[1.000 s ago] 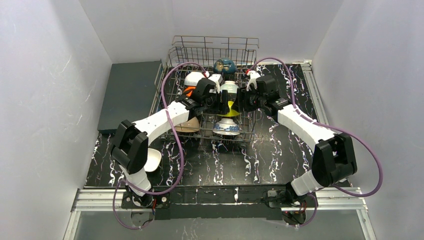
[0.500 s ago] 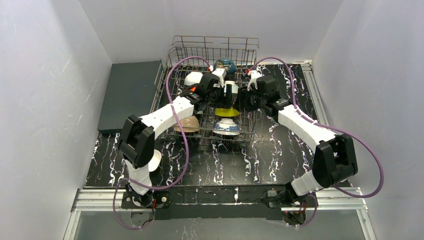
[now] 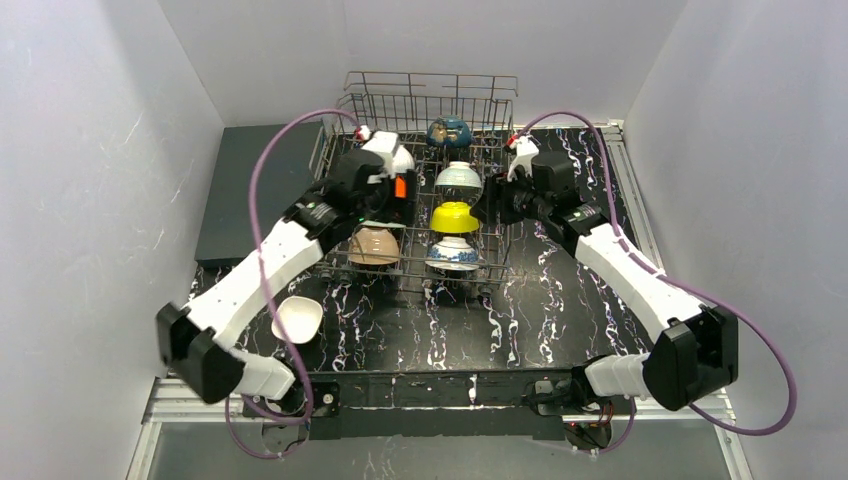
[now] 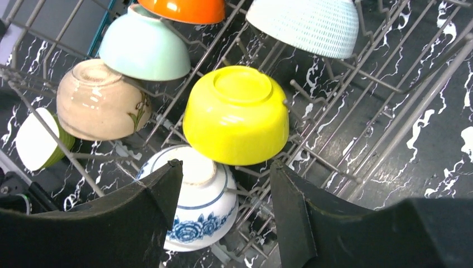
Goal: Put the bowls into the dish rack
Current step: Adjust the bowl in the dish rack.
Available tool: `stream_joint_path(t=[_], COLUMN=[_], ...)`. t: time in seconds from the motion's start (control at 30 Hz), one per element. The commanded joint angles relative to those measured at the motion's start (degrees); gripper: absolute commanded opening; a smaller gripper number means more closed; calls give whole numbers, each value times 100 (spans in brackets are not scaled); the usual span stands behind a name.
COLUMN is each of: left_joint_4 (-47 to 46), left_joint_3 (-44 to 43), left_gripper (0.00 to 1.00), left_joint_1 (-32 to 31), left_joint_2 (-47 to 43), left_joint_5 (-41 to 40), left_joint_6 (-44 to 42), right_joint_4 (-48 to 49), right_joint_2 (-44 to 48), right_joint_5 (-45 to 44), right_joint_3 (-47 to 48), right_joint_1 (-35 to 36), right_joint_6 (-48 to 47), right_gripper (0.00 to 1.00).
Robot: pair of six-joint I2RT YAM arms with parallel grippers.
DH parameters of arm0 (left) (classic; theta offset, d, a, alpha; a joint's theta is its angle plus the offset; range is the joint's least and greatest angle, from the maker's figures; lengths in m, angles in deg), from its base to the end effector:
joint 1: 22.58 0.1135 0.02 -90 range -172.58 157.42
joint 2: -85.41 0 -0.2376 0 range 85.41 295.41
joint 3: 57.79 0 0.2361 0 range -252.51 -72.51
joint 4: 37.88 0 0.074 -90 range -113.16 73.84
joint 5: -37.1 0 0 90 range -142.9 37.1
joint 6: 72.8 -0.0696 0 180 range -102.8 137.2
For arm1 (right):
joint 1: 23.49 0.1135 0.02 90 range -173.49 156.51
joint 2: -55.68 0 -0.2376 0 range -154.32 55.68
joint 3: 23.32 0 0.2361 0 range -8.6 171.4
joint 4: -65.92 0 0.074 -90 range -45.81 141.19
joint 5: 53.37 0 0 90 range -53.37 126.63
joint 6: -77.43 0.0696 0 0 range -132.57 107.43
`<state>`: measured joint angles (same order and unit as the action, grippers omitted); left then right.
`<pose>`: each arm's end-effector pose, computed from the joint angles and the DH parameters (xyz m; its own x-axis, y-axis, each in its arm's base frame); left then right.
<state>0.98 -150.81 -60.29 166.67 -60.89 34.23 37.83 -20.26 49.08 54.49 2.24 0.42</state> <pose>0.2767 -0.2017 0.3314 -0.4933 0.0148 -0.8697 0.3800 0.9031 -0.2002 0.2868 0.1549 0.2890 -0.5223 -0.0080 -0.8527 -0.4934 0.8185 0.2945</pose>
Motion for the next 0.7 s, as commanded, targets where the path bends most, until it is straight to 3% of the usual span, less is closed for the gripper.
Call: stream_joint_path(t=[0.0,0.2,0.43,0.53,0.67], left_joint_4=[990,2020,3014,3078,2807], left_joint_3=[623,1597,2934,3538,3975], left_gripper=[88,90,84,78,74], left_joint_1=[291,444,467,466,466], left_joint_2=[-1081,-2755,-4440,-4699,-4354], left_joint_5=[-584,-880,-632,-699,-719], left_joint_6=[83,852,2476,3155,3466], right_joint_4=[39,287,290,324,354], right_joint_2=[310,625,672,672,673], right_joint_5=[447,802,976,1026,1088], right_joint_3=[-273,-595,-631,-668,-706], right_joint_1=[-108,-220,-280,-294,-303], right_joint_6=[91,424,458,465,485], right_gripper=[68,68,69,69,69])
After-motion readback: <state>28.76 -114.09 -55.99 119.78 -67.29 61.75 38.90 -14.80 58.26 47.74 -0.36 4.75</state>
